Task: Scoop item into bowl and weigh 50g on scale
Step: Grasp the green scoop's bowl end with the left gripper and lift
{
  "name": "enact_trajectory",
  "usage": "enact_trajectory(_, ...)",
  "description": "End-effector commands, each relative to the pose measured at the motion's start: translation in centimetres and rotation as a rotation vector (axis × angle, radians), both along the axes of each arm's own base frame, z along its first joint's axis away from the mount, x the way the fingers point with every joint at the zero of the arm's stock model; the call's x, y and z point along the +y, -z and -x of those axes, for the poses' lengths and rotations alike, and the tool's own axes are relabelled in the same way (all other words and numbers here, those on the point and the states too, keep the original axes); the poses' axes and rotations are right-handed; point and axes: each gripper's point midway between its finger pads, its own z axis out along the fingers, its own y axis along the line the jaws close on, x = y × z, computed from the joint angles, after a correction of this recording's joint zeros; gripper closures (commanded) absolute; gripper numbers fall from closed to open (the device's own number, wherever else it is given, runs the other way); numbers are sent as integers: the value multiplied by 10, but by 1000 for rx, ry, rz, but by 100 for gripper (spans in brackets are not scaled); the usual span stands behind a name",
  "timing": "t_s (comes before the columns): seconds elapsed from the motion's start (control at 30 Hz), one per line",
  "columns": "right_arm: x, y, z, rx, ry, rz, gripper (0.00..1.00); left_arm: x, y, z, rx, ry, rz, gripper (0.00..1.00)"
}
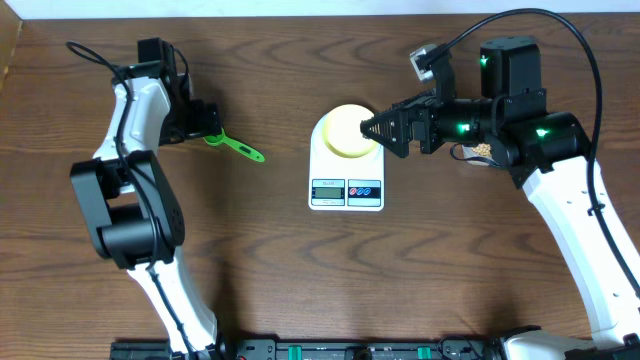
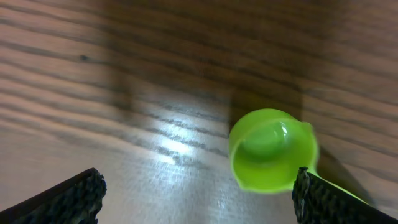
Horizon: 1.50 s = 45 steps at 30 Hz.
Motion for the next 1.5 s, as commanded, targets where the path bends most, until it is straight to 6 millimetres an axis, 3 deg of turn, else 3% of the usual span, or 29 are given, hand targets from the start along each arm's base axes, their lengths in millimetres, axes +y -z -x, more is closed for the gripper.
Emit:
enact_trajectory(0.0,1,-12,0,-14,8,-12,1,0,15,0,25,43,10,2)
enact_trajectory(0.87,-1,-9,1,12,24,-7,1,11,18,-17,-34,32,-30,2)
enact_trajectory(1.47,-7,-4,-7,0,73,34,1,12,5,-27,-92,36,-36,2)
